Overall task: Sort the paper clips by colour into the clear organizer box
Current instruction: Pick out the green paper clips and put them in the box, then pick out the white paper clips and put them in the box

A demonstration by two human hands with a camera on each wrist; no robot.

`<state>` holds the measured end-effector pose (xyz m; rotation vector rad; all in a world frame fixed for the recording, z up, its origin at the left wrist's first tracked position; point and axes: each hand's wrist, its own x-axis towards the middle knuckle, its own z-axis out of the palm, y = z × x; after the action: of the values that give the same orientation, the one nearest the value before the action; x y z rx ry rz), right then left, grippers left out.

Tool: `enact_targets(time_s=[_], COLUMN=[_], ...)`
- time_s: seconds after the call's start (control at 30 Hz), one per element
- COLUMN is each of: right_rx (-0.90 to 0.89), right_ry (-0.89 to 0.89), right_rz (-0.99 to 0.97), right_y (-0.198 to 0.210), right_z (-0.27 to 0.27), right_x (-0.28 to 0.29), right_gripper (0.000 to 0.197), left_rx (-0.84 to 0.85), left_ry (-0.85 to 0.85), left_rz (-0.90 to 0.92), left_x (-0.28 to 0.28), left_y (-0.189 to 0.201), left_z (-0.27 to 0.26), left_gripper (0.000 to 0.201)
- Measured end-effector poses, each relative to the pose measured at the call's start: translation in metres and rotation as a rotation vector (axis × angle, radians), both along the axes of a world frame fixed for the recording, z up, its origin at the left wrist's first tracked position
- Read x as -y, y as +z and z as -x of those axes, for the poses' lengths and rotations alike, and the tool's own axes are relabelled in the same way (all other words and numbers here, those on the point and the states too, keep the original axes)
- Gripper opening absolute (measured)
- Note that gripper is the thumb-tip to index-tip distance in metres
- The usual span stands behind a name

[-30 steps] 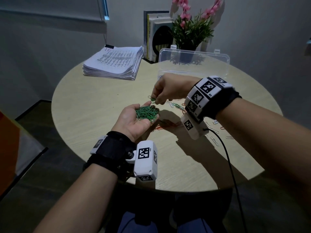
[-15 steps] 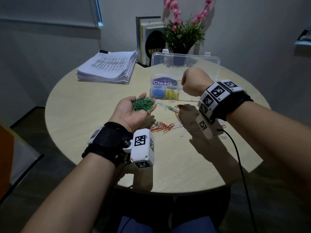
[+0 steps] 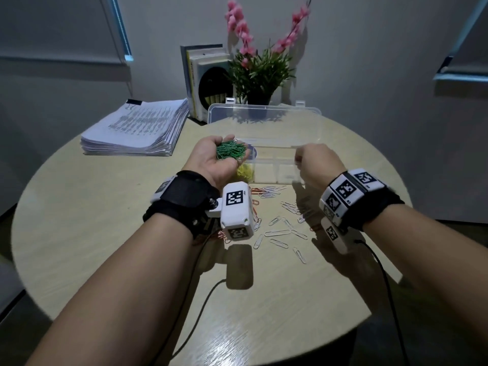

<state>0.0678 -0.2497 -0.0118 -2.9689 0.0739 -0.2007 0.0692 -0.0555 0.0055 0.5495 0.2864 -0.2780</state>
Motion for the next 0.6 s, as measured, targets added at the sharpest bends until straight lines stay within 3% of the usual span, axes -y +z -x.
enact_targets(time_s=[0.17,0.4,0.5,0.6], right_rx=[0.062,0.069,0.067,0.062], right_ry=[0.038,0.050,0.055,0.056], right_rz=[-0.002,-0.035,-0.033,-0.038], right_y=[-0.003,-0.005,-0.005,-0.004], right_z=[0.006,0.006,0.005,0.004], right_x=[0.006,0.010,0.011,0.012], right_gripper=[0.034,0.032,0.030,0.031], left_rx=[-0.018,-0.095,-0.078,-0.063], left_ry=[-0.033,-0.305,-0.396,-0.454], left_rz=[-0.221,-0.724,-0.902,-0.954], left_x=[0.020,0.041,0.042,0.043], left_y=[0.005,0.012,0.017,0.022], left_z=[-0.028,-0.050,-0.057,-0.057], left_gripper=[0.025,0.022,0.045,0.054])
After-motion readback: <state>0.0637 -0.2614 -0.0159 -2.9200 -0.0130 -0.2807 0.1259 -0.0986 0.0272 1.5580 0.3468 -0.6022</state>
